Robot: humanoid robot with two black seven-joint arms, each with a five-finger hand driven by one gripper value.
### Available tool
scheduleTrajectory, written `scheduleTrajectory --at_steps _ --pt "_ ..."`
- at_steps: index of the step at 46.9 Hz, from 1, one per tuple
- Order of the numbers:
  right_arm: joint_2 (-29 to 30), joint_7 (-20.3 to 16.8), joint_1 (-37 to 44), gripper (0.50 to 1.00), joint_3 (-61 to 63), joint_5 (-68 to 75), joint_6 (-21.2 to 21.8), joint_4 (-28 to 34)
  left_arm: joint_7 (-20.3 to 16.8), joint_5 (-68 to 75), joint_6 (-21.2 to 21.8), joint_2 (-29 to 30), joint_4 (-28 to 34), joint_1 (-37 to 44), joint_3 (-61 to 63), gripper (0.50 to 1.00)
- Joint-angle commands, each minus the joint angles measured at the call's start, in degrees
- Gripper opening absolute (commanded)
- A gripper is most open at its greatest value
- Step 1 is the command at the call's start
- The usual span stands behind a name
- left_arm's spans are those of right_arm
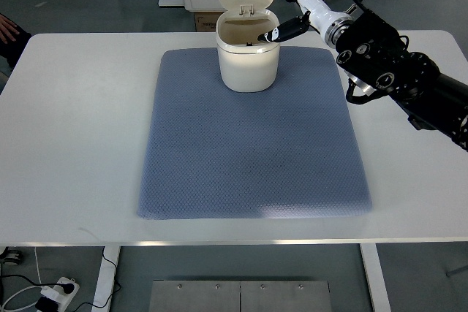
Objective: Put lemon in trash with right hand
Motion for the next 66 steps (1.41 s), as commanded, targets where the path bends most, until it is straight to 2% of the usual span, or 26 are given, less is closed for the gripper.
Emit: scheduleTrajectory --at_steps 1,22,28,40,57,66 --pt "0.0 0.0 -0.1 0.987 -0.1 -0.1 0.0 0.1 0.0 0.0 0.0 0.0 0.0 0.0 0.0 1.0" --pt "0.0 0.5 -0.1 0.998 -0.8 -0.2 0.8 0.9 0.0 0.0 0.0 0.0 0.0 0.0 0.0 1.0" --pt "0.0 0.5 0.0 0.998 -0.8 -0.2 2.5 1.0 0.0 0.0 0.0 0.0 0.0 0.0 0.0 1.0" --pt "-0.1 1.1 0.5 0.998 -0.4 -0.2 3.4 5.2 0.0 0.0 0.0 0.0 0.0 0.0 0.1 1.0" --pt "-8.8 2.3 0.7 0.998 0.0 -0.2 3.3 15.6 0.0 0.0 0.0 0.0 0.0 0.0 0.1 1.0" --pt "-11.6 3.4 -0.1 0.998 0.7 -0.1 3.1 16.1 0.0 0.0 0.0 0.0 0.0 0.0 0.1 1.0"
